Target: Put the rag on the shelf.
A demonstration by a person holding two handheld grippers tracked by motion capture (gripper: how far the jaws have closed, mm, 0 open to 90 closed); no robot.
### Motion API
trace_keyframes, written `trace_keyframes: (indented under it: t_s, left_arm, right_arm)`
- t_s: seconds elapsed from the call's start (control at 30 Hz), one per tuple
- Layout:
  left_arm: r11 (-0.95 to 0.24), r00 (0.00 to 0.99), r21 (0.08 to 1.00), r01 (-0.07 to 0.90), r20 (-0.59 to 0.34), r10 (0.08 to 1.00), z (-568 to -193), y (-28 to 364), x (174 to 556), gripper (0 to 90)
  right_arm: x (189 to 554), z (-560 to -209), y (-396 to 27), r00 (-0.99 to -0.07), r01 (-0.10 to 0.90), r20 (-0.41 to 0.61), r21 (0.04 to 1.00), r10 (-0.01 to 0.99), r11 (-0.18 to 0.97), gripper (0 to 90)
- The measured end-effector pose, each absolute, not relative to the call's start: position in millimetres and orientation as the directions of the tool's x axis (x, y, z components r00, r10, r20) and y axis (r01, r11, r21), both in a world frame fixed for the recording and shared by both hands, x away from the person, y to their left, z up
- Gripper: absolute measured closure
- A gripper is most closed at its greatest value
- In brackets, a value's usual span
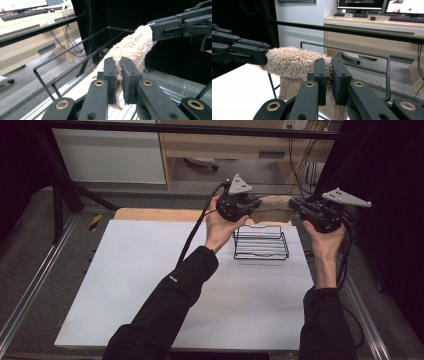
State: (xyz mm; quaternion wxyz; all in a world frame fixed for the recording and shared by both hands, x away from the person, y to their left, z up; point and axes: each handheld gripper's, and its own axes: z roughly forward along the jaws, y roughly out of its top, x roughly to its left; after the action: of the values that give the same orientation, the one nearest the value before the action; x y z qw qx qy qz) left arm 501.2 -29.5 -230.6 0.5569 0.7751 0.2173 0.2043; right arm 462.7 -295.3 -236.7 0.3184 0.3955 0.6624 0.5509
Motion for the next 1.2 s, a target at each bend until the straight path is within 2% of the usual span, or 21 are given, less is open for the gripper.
trace_keyframes:
  t_s: [0.2, 0.37, 0.43, 0.6, 0.73, 1.07, 1.2]
  left_arm:
    - [-0.287, 0.829, 0.947, 0.142, 0.045, 0.558, -232.5, -26.6, 499.1, 76.2]
    - [-0.245, 0.825, 0.956, 0.163, 0.004, 0.565, -219.3, -22.1, 500.0, 72.3]
    - [-0.237, 0.82, 0.958, 0.164, 0.001, 0.572, -215.0, -22.9, 500.8, 73.3]
    - [-0.203, 0.818, 0.964, 0.172, -0.026, 0.574, -210.0, -26.2, 503.3, 82.1]
    - [-0.243, 0.825, 0.95, 0.196, -0.026, 0.565, -215.1, -32.4, 506.2, 86.7]
    - [-0.299, 0.839, 0.926, 0.23, -0.033, 0.543, -233.9, -36.1, 507.8, 89.5]
    - [-0.311, 0.838, 0.923, 0.226, -0.022, 0.545, -235.5, -35.8, 507.4, 89.6]
  right_arm:
    - [461.0, -245.3, -296.6, -0.502, 0.178, 0.01, 0.98, 0.865, 0.092, 82.9]
    - [460.3, -250.0, -298.3, -0.509, 0.174, 0.008, 0.98, 0.861, 0.094, 82.7]
    - [460.0, -250.9, -297.7, -0.509, 0.171, 0.001, 0.98, 0.861, 0.099, 82.7]
    - [459.7, -252.7, -297.9, -0.513, 0.169, -0.009, 0.979, 0.858, 0.111, 82.6]
    - [459.5, -254.2, -298.2, -0.516, 0.165, -0.013, 0.98, 0.857, 0.114, 82.3]
    - [457.2, -258.0, -299.6, -0.527, 0.168, -0.01, 0.979, 0.85, 0.115, 76.4]
    - [454.6, -255.0, -298.9, -0.528, 0.169, -0.008, 0.979, 0.849, 0.114, 70.3]
